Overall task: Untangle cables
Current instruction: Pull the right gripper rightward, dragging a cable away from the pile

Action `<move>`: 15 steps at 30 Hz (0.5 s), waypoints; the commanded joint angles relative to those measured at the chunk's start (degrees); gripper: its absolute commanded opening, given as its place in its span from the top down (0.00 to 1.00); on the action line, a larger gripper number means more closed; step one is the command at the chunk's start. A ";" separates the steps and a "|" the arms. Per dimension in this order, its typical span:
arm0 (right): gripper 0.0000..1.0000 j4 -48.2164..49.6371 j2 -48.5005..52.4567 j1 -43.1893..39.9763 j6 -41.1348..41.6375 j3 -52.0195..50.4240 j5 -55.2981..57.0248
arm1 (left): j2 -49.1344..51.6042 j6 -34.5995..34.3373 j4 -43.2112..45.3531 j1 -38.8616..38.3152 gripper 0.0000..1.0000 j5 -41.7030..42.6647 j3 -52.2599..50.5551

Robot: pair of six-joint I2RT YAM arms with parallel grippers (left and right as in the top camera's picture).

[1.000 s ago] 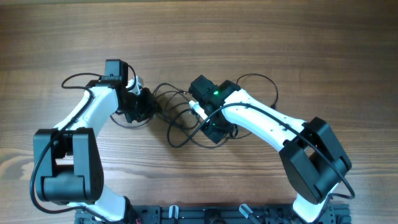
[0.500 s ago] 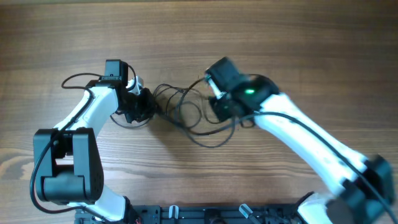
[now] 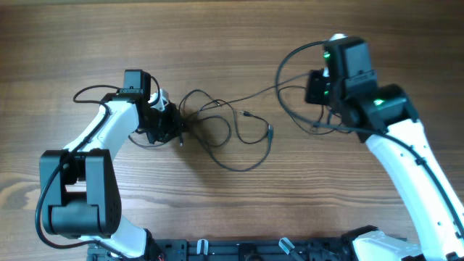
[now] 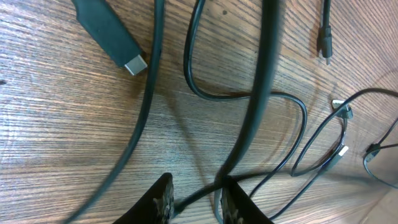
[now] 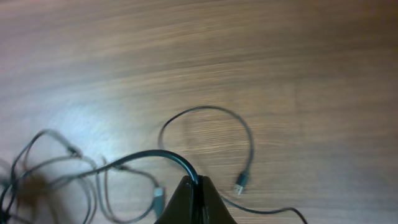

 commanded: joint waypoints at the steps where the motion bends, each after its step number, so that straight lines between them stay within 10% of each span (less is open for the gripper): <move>1: 0.96 -0.07 -0.85 -4.72 7.58 1.07 2.32 | 0.11 0.31 -0.22 0.13 0.74 -0.63 -0.11; 15: 0.96 -0.57 -0.85 -18.99 11.78 1.07 2.12 | 0.11 0.31 -0.26 0.13 0.74 -0.63 -0.11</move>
